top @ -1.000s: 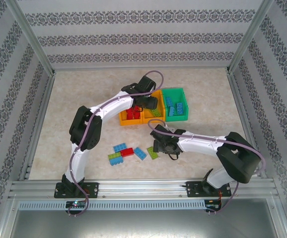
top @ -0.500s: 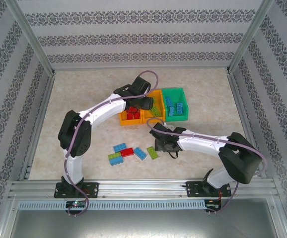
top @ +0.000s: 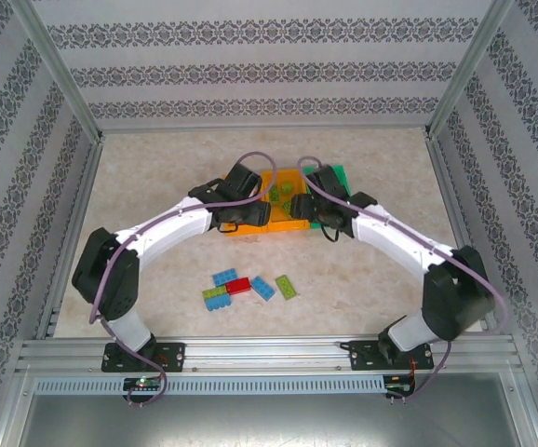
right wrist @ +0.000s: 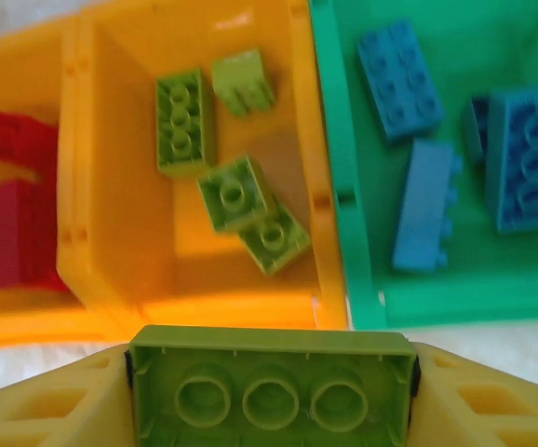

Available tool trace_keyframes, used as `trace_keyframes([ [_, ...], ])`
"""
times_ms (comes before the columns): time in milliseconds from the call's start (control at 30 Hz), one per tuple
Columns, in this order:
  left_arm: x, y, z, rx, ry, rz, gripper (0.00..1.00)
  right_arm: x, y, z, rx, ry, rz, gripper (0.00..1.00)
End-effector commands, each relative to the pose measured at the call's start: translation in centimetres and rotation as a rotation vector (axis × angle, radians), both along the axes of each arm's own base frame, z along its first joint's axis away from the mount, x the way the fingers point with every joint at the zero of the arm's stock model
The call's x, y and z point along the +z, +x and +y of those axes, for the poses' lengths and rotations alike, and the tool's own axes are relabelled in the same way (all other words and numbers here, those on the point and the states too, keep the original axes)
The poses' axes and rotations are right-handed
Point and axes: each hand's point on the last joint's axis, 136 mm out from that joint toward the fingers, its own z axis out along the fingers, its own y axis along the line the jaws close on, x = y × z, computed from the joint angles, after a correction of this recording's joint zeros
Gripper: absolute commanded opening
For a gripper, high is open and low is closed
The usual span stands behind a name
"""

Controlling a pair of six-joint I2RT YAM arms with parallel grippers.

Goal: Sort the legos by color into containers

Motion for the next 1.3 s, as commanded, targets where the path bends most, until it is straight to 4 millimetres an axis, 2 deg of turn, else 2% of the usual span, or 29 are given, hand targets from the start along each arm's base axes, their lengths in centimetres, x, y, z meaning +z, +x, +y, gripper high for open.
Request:
trace_keyframes([
  [0,0.5,-0.7,0.9,0.005,-0.016,-0.040,0.76,0.7,3.2,1.6,0.081,0.022,-0.025,0.60],
  [200,-1.1,-3.9,-1.6,-0.153,0.023,-0.033,0.82,-0.5,8.0,3.1,0.101,0.046,0.021,0.61],
  [367,-2.7,-6.4,-4.7,-0.318,0.082,-0.032,0.85,-2.2,10.4,4.0,0.104,0.052,0.067,0.64],
  [467,-3.8,-7.6,-6.0,-0.395,0.101,-0.025,0.85,-2.8,11.0,4.0,0.099,0.043,0.085,0.66],
  [667,-5.9,-10.2,-8.3,-0.540,0.102,0.025,0.86,-3.7,11.2,4.1,0.100,0.038,0.110,0.73],
  [767,-7.0,-11.5,-9.2,-0.617,0.107,0.059,0.90,-3.4,11.2,4.2,0.104,0.044,0.107,0.77],
  [1000,-8.3,-13.6,-10.0,-0.737,0.143,0.080,1.00,-0.6,10.6,5.1,0.146,0.110,0.068,0.85],
  [1067,-8.4,-14.3,-10.4,-0.765,0.139,0.081,1.00,0.5,10.3,5.3,0.159,0.129,0.048,0.91],
  [1267,-9.1,-16.3,-10.9,-0.854,0.180,0.095,1.00,2.7,9.1,4.4,0.176,0.123,-0.008,0.98],
])
